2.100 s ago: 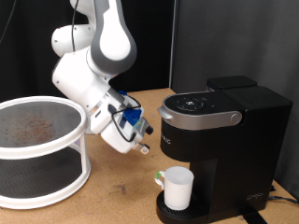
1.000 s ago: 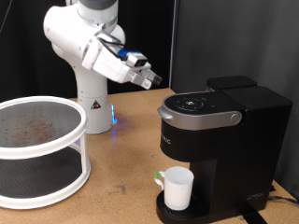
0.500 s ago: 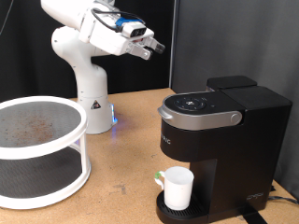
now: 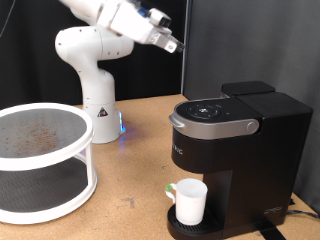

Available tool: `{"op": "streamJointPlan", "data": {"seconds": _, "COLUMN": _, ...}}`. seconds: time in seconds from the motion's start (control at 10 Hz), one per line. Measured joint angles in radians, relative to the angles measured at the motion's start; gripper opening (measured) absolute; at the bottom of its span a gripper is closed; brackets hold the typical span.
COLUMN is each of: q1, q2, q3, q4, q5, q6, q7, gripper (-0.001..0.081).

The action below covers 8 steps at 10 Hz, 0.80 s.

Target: Make a cup of coffee with the keurig machine

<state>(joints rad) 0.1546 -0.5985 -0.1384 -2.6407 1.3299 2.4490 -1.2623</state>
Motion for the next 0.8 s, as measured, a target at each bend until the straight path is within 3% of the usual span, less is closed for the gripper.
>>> {"op": "streamJointPlan", "data": {"seconds": 0.2, "q1": -0.044, "q2": 0.028, "q3": 0.098, "q4": 0.055, "q5": -0.315, "q6": 0.015, "q7": 0.165, "gripper": 0.0807}}
{"op": "streamJointPlan", "data": {"seconds": 0.3, "q1": -0.068, "q2": 0.051, "q3": 0.138, "q4": 0.091, "q5": -0.455, "q6": -0.016, "q7": 0.238, "gripper": 0.0807}}
{"op": "streamJointPlan", "data": {"seconds": 0.5, "q1": -0.075, "q2": 0.118, "q3": 0.162, "q4": 0.160, "q5": -0.494, "q6": -0.046, "q7": 0.301, "gripper": 0.0807}}
{"op": "streamJointPlan", "data": {"seconds": 0.6, "q1": -0.075, "q2": 0.117, "q3": 0.162, "q4": 0.156, "q5": -0.494, "q6": -0.042, "q7": 0.301, "gripper": 0.0807}}
{"op": "streamJointPlan", "data": {"seconds": 0.8, "q1": -0.075, "q2": 0.119, "q3": 0.188, "q4": 0.139, "q5": -0.505, "q6": 0.069, "q7": 0.299, "gripper": 0.0807}}
